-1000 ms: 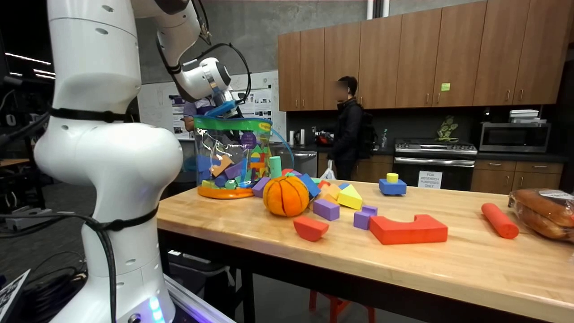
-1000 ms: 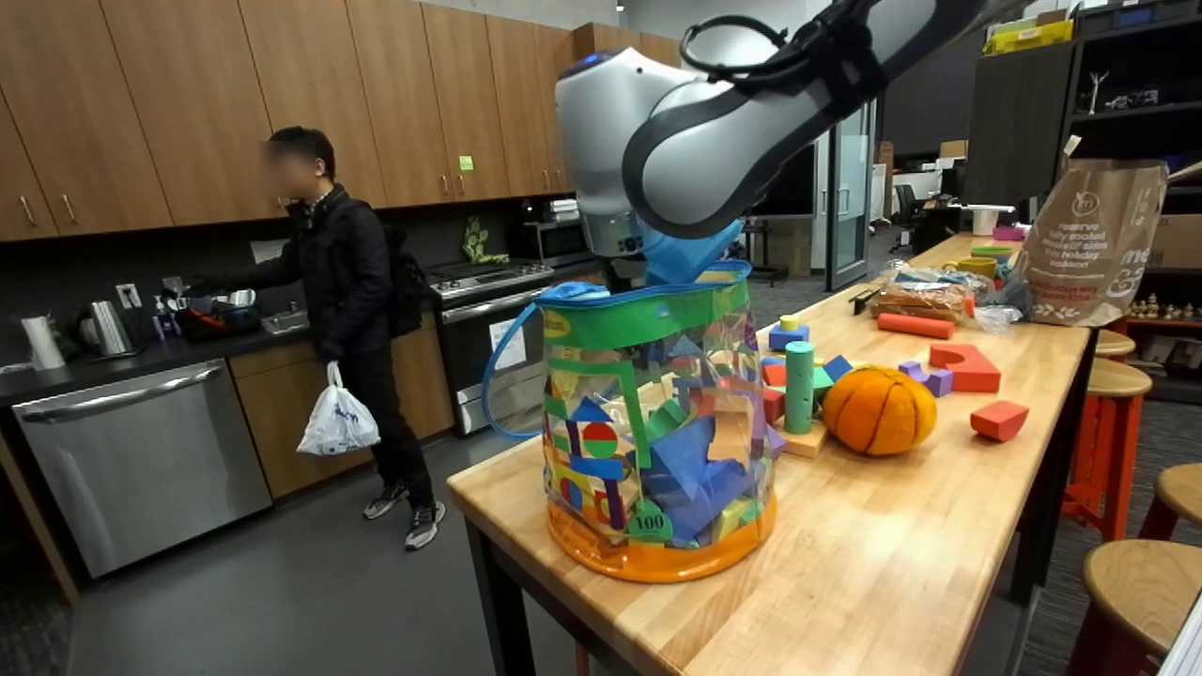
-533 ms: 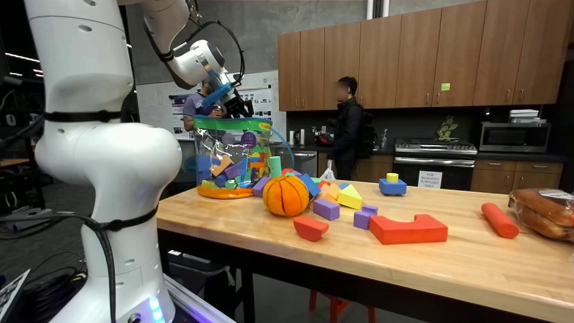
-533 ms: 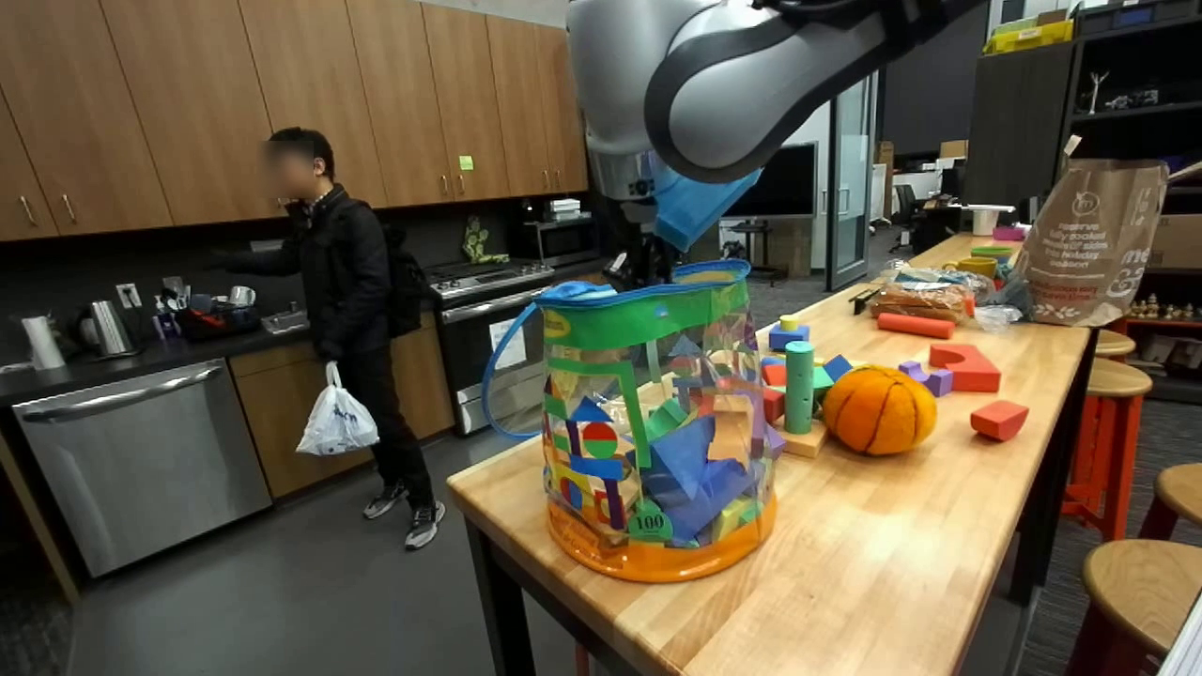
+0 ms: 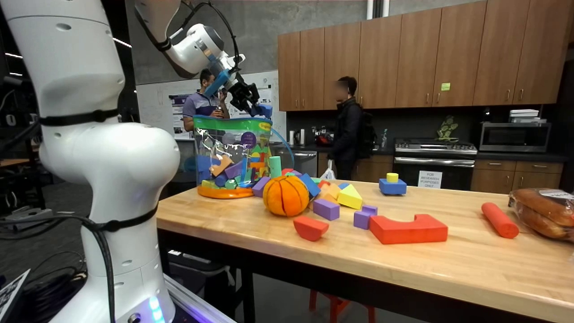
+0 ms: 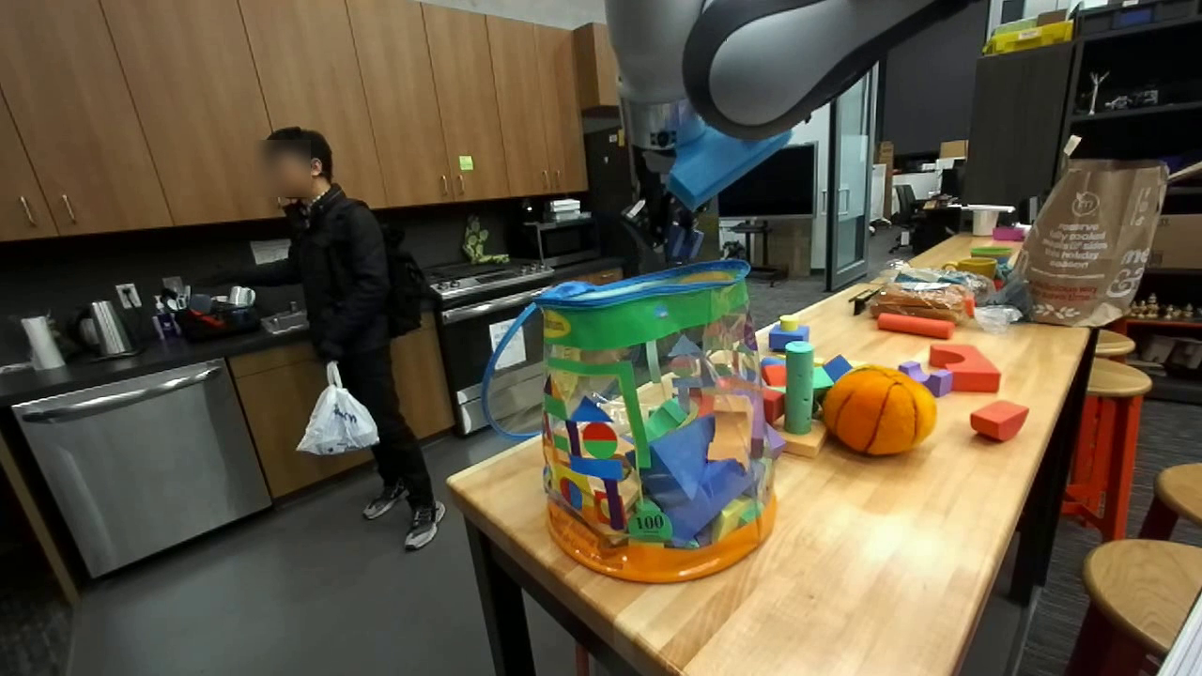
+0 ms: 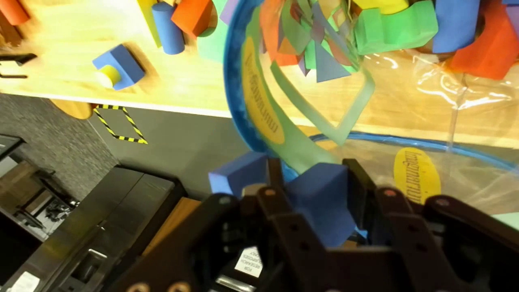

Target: Remove the blocks from the basket

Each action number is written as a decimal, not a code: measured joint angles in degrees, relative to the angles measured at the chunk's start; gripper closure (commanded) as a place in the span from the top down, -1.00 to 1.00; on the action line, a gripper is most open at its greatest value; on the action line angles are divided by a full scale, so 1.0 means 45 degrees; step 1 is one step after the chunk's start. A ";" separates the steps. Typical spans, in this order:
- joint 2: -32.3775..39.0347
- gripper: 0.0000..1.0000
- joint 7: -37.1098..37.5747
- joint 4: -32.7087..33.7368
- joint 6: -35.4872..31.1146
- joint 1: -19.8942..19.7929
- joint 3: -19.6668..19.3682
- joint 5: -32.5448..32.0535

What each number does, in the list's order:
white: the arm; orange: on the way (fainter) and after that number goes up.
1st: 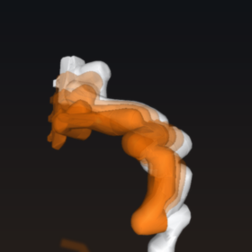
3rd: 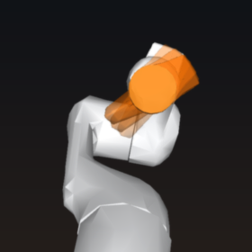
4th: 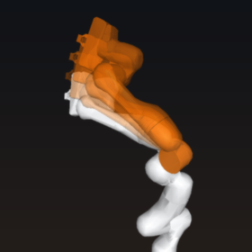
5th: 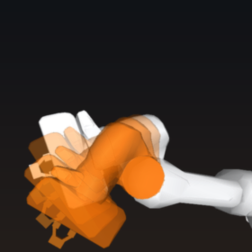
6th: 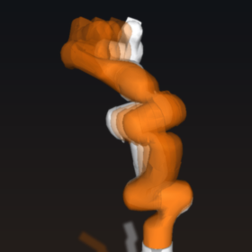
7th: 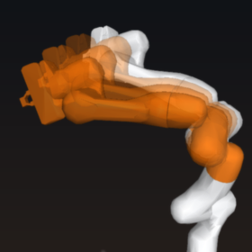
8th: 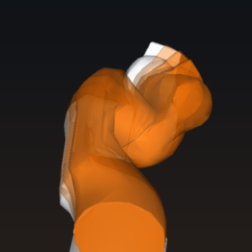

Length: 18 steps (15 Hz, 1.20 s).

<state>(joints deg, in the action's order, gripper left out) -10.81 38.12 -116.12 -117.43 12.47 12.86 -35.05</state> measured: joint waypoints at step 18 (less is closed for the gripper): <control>-0.1378 -0.71 0.5512 -0.5328 -0.6701 -0.3464 -0.1351 0.0136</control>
<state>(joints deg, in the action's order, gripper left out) -17.02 62.93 -140.09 -147.58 -3.12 6.78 -34.44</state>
